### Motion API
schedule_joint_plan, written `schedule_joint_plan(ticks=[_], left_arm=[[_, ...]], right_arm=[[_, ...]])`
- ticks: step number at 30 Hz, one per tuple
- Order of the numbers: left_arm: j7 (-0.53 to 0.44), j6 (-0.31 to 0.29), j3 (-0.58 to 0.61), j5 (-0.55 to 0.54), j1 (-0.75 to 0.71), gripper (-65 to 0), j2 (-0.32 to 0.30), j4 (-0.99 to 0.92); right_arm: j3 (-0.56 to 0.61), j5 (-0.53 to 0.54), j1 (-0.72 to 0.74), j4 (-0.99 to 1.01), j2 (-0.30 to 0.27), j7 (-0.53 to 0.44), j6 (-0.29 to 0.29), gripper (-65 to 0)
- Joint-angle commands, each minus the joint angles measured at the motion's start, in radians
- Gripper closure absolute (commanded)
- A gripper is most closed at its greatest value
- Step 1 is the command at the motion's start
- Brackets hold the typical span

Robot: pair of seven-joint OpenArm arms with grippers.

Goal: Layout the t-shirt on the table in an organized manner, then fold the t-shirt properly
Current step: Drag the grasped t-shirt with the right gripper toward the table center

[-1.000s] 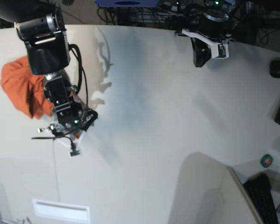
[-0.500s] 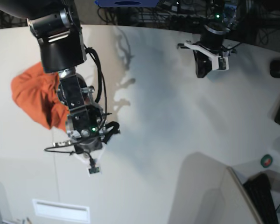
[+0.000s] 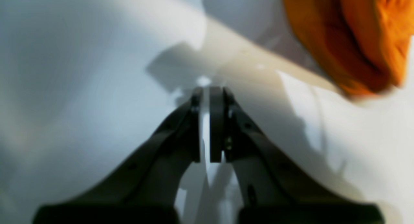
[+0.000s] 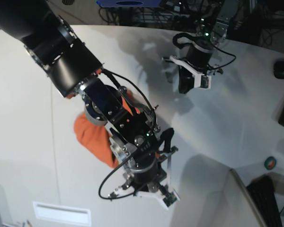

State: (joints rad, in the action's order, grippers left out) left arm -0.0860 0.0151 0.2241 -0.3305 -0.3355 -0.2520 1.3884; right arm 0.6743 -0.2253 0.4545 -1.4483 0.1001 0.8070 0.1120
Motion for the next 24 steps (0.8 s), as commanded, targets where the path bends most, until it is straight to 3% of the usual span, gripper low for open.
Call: schedule_joint_plan(ticks=[1, 3, 5, 9, 15, 18, 20, 22, 24], left_arm=[[-0.028, -0.007, -0.001, 0.0, 0.002, -4.1, -0.002, 0.021], [-0.028, -0.007, -0.009, 0.0, -0.004, -4.1, -0.002, 0.019], [-0.028, -0.007, -0.012, -0.005, -0.006, -3.9, -0.007, 0.015], [-0.03, -0.007, -0.013, -0.008, -0.015, -3.8, -0.05, -0.031], [-0.03, -0.007, -0.015, -0.009, -0.01, -3.6, -0.068, -0.106], [-0.03, -0.007, -0.016, -0.009, 0.0, -3.6, -0.068, -0.136], [-0.03, -0.007, -0.016, -0.009, 0.011, -3.9, -0.065, -0.139], [-0.03, -0.007, -0.016, -0.009, 0.014, -4.1, -0.065, -0.136], [-0.03, -0.007, -0.016, -0.009, 0.02, -3.9, -0.065, -0.128]], right_arm=[[-0.008, -0.015, 0.054, -0.035, 0.003, 0.002, 0.001, 0.0], [-0.009, -0.015, 0.085, -0.081, -0.007, 0.045, 0.001, 0.0], [-0.023, -0.015, 0.1, -0.162, -0.055, 0.071, 0.001, 0.0], [-0.184, -0.015, 0.069, -0.317, -0.15, 0.076, -0.001, 0.0], [-0.385, -0.012, -0.141, -0.44, -0.291, 0.065, -0.002, 0.0], [-0.492, -0.012, -0.285, -0.472, -0.311, -0.008, -0.008, 0.0], [-0.572, -0.012, -0.354, -0.469, -0.313, -0.068, -0.045, 0.0], [-0.638, -0.012, -0.397, -0.454, -0.307, -0.102, -0.085, 0.0], [-0.684, -0.012, -0.412, -0.429, -0.294, -0.111, -0.09, 0.0]])
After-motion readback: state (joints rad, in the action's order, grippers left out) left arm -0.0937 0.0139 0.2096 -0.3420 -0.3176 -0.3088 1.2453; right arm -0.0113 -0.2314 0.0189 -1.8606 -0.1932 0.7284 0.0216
